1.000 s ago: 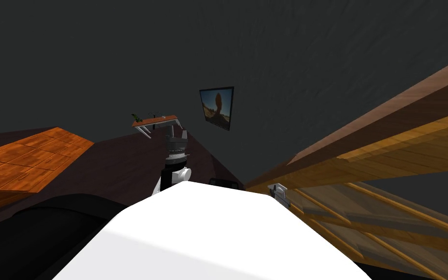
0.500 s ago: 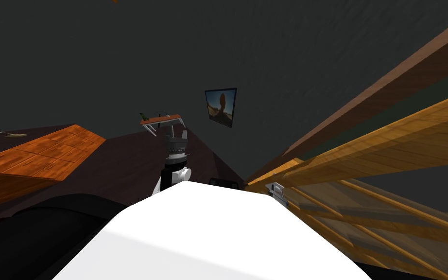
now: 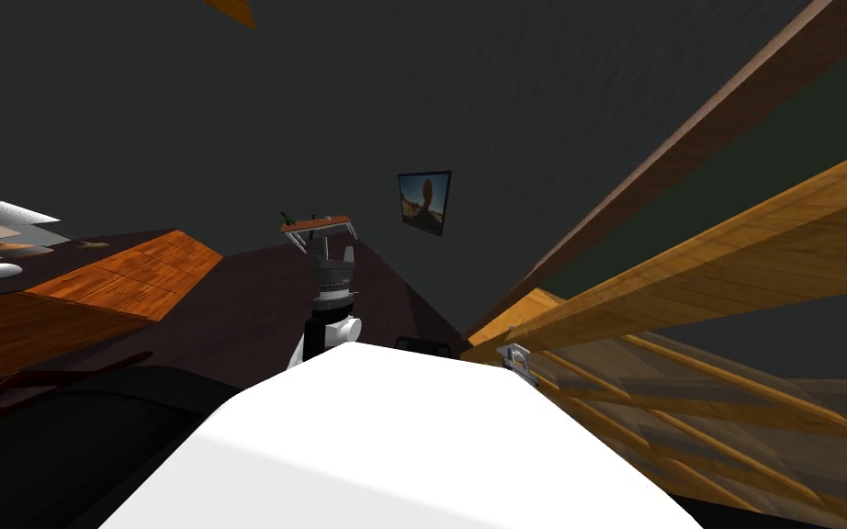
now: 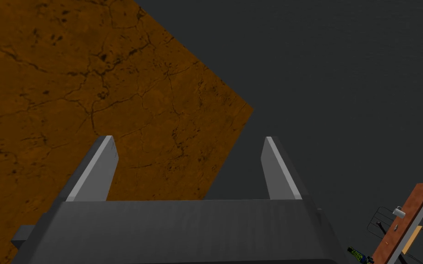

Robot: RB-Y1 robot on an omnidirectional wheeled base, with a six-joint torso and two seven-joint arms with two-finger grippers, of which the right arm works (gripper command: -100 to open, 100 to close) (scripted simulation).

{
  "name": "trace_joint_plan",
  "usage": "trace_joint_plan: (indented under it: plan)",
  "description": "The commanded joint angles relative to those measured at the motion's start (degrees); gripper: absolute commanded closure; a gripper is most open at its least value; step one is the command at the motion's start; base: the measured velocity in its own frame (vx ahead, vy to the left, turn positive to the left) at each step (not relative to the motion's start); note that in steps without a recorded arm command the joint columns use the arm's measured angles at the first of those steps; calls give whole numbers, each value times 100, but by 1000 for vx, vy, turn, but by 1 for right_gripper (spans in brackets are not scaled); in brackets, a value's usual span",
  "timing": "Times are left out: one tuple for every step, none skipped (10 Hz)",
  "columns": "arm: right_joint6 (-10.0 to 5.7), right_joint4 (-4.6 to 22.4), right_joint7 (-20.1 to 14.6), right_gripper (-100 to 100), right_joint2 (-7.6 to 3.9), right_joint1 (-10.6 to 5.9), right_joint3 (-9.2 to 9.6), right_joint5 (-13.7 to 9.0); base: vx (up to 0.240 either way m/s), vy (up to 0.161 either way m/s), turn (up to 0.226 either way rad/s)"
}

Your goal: Pull the door open

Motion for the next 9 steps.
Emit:
trace_joint_plan:
  plan:
    - [-59, -16, -30, 100, -43, 20, 110, 85, -117, 12, 46]
    - [-75, -20, -39, 100, -55, 25, 140, 108, -187, 17, 41]
    - [-109, -30, -57, 100, -81, 37, 205, 158, -209, 6, 51]
    - [-167, -45, -86, 100, -123, 56, 312, 241, -235, 21, 65]
    - [-205, -55, -106, 100, -152, 69, 385, 297, -222, 2, 47]
    - [-260, -70, -135, 100, -192, 87, 487, 376, -242, -14, 61]
    - [-291, -78, -151, 100, -215, 97, 545, 420, -248, -29, 54]
    - [-334, -90, -173, 100, -247, 111, 625, 482, -265, -27, 51]
    - [-293, -50, -161, 100, -224, 79, 569, 439, -122, -4, 19]
